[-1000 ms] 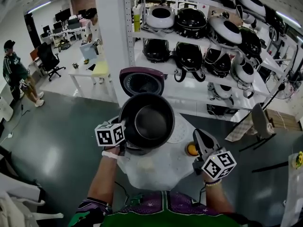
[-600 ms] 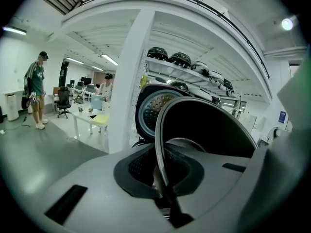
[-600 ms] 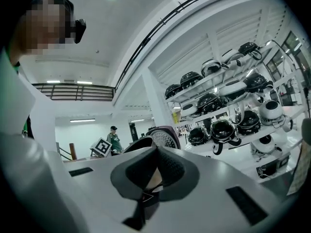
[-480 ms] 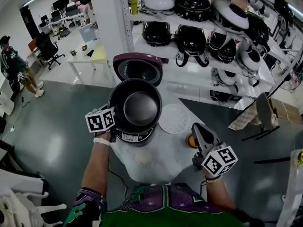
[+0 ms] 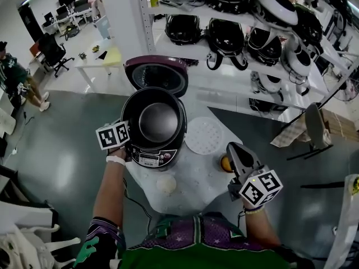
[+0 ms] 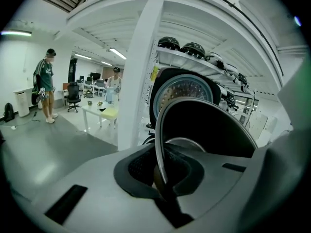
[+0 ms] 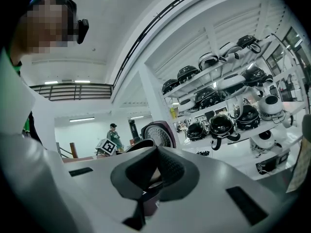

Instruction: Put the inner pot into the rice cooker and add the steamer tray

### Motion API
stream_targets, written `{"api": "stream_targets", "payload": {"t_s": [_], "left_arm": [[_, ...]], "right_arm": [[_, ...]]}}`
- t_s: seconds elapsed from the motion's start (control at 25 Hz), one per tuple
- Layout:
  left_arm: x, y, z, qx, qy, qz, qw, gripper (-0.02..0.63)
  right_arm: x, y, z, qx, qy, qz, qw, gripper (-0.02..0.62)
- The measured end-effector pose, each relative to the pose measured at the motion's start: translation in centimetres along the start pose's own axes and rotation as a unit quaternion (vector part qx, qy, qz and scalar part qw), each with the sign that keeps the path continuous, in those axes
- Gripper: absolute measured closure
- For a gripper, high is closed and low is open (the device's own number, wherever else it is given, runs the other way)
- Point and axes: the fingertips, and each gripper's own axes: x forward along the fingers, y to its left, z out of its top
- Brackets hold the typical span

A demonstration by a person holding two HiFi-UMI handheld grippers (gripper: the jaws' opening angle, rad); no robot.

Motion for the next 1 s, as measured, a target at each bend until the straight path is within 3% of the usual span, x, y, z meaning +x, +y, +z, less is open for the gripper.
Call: {"api": "stream_targets", "payload": {"t_s": [0.4,1.0], "left_arm": [[5.1,1.2,-2.6,-0.008,0.059,0.012,0.9981,0.575],[9.9,2.3,-5.2,0.057,0.154,0.012,0.9863,0.575]], "right_arm": [[0.9,-1.3,-0.2,0.002,0.021,0.009,1.0,0.589],[1.0,-3.0,-1.4,0.001,0.038,-0.014,0.999,0.589]]}}
